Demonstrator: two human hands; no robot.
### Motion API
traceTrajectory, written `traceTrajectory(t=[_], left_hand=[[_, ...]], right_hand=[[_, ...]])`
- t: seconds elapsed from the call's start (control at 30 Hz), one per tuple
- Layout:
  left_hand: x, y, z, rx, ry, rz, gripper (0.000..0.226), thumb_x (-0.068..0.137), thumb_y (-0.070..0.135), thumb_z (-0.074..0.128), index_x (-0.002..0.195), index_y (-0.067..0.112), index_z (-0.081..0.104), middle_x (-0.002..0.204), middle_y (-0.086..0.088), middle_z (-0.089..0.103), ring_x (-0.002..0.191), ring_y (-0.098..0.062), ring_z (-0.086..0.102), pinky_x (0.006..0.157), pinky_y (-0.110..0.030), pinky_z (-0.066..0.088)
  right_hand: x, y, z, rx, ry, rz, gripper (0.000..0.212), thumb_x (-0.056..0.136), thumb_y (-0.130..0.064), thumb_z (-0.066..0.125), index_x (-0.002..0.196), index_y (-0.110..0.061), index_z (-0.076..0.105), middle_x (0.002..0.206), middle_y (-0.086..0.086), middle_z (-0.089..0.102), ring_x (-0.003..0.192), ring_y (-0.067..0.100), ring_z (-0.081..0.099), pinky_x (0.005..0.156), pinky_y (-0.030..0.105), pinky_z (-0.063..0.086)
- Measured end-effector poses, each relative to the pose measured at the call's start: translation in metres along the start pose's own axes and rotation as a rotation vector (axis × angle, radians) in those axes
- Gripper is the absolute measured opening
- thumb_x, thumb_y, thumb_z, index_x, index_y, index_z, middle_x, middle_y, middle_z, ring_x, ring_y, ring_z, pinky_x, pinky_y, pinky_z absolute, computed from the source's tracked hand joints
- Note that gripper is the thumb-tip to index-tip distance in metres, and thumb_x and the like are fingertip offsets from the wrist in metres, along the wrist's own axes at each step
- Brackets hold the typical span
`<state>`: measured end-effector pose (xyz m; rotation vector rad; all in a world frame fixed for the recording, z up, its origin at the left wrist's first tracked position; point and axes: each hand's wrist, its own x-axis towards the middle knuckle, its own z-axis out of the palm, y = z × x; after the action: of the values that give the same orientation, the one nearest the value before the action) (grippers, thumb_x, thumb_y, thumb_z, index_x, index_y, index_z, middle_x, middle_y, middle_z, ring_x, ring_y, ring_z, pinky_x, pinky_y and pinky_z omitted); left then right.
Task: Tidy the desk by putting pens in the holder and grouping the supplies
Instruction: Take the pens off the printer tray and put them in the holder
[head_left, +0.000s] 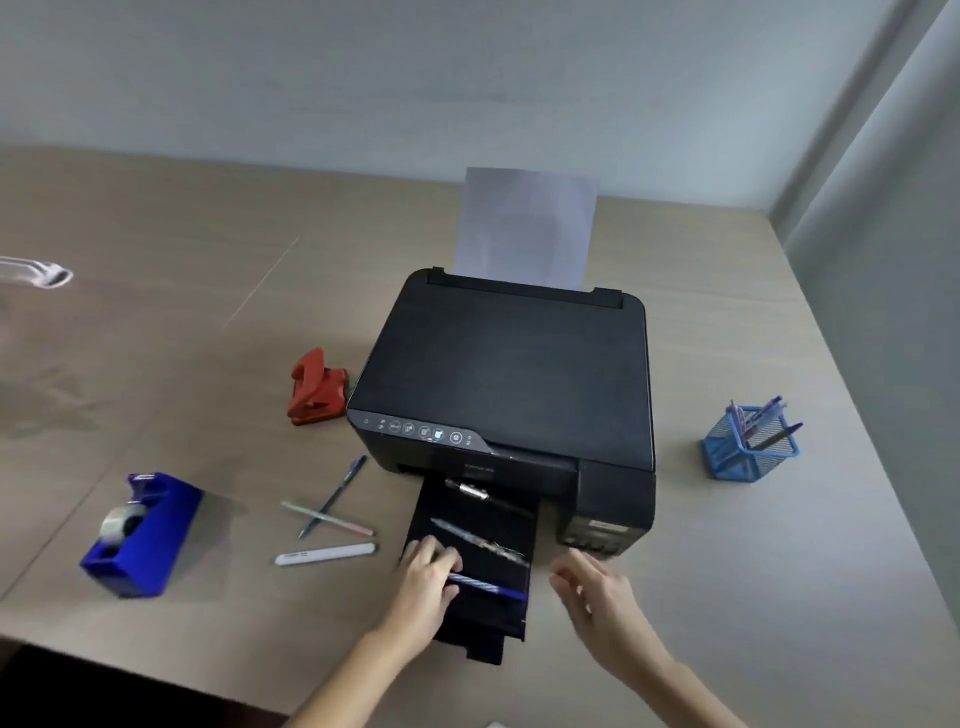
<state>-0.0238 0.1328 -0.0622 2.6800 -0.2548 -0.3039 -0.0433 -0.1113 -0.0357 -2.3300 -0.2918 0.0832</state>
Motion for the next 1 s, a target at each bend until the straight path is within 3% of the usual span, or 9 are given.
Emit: traceTrajectory(t=[0.1, 0.23, 0.4, 0.53, 0.6, 0.7, 0.8, 0.9, 1.0], left_hand=[[0.007, -0.011, -0.001, 0.159, -0.079, 0.067, 0.029, 0.06, 0.017, 0.084, 0.072, 0.024, 0.059, 0.083, 0.005, 0.057, 0.078, -0.016, 0.057, 0.063, -0.03, 0.048], [0.005, -0.019, -0.012, 0.048, -0.063, 0.169, 0.008, 0.094, 0.019, 0.052, 0.091, 0.013, 0.057, 0.094, -0.001, 0.059, 0.085, -0.016, 0.054, 0.072, -0.025, 0.036], [0.023, -0.025, -0.039, -0.171, 0.023, 0.195, 0.012, 0.097, 0.014, 0.047, 0.091, 0.004, 0.051, 0.067, 0.007, 0.045, 0.055, -0.006, 0.041, 0.051, -0.017, 0.036], [0.056, -0.031, -0.035, -0.091, -0.026, 0.288, 0.018, 0.094, 0.029, 0.048, 0.105, 0.016, 0.047, 0.085, -0.006, 0.061, 0.07, -0.024, 0.061, 0.063, -0.04, 0.054], [0.064, -0.025, -0.032, 0.028, -0.07, 0.296, 0.032, 0.095, 0.032, 0.044, 0.125, 0.024, 0.039, 0.094, -0.009, 0.065, 0.079, -0.032, 0.066, 0.067, -0.043, 0.057], [0.072, -0.017, -0.03, 0.143, -0.083, 0.276, 0.044, 0.098, 0.028, 0.043, 0.14, 0.022, 0.033, 0.102, -0.017, 0.066, 0.083, -0.038, 0.067, 0.067, -0.042, 0.054], [0.075, -0.012, -0.028, 0.165, -0.046, 0.244, 0.036, 0.097, 0.026, 0.043, 0.132, 0.018, 0.039, 0.104, -0.017, 0.064, 0.082, -0.038, 0.067, 0.066, -0.042, 0.054], [0.072, -0.009, -0.029, 0.259, -0.031, 0.205, 0.025, 0.095, 0.028, 0.047, 0.116, 0.014, 0.05, 0.098, -0.014, 0.064, 0.076, -0.035, 0.067, 0.058, -0.038, 0.052], [0.062, -0.006, -0.031, 0.42, -0.097, 0.154, 0.029, 0.076, 0.023, 0.076, 0.101, 0.014, 0.063, 0.081, -0.013, 0.065, 0.069, -0.031, 0.065, 0.046, -0.035, 0.052]], right_hand=[[0.021, -0.008, 0.03, -0.101, -0.061, 0.042, 0.011, 0.093, -0.027, 0.047, 0.102, -0.025, 0.052, 0.094, -0.001, 0.059, 0.078, 0.016, 0.058, 0.066, 0.03, 0.048], [0.038, -0.013, 0.051, -0.199, -0.077, 0.18, 0.023, 0.09, -0.033, 0.051, 0.109, -0.021, 0.055, 0.106, 0.006, 0.054, 0.09, 0.029, 0.059, 0.073, 0.035, 0.048], [0.027, -0.01, 0.062, -0.261, -0.053, 0.249, 0.018, 0.093, -0.031, 0.045, 0.099, -0.016, 0.052, 0.102, 0.007, 0.05, 0.093, 0.029, 0.052, 0.07, 0.035, 0.045], [0.011, -0.011, 0.063, -0.211, -0.037, 0.31, 0.011, 0.095, -0.022, 0.042, 0.096, -0.013, 0.048, 0.095, 0.006, 0.052, 0.083, 0.028, 0.05, 0.068, 0.034, 0.041], [0.004, -0.014, 0.06, -0.133, -0.065, 0.331, 0.007, 0.095, -0.021, 0.043, 0.089, -0.017, 0.043, 0.084, 0.003, 0.053, 0.068, 0.025, 0.045, 0.061, 0.034, 0.037], [-0.006, -0.018, 0.06, -0.082, -0.064, 0.326, 0.011, 0.095, -0.022, 0.042, 0.087, -0.015, 0.046, 0.08, -0.003, 0.055, 0.065, 0.022, 0.045, 0.061, 0.037, 0.04], [-0.016, -0.018, 0.059, -0.045, -0.007, 0.33, 0.012, 0.092, -0.02, 0.046, 0.087, -0.013, 0.054, 0.08, -0.008, 0.055, 0.066, 0.015, 0.046, 0.063, 0.031, 0.041], [-0.025, -0.016, 0.049, 0.013, 0.064, 0.381, 0.009, 0.087, -0.013, 0.052, 0.082, -0.014, 0.06, 0.073, -0.012, 0.057, 0.063, 0.003, 0.048, 0.059, 0.016, 0.037], [-0.033, -0.008, 0.027, 0.116, 0.183, 0.484, 0.017, 0.084, -0.009, 0.058, 0.074, -0.022, 0.063, 0.06, -0.016, 0.059, 0.061, 0.002, 0.053, 0.054, 0.011, 0.035]])
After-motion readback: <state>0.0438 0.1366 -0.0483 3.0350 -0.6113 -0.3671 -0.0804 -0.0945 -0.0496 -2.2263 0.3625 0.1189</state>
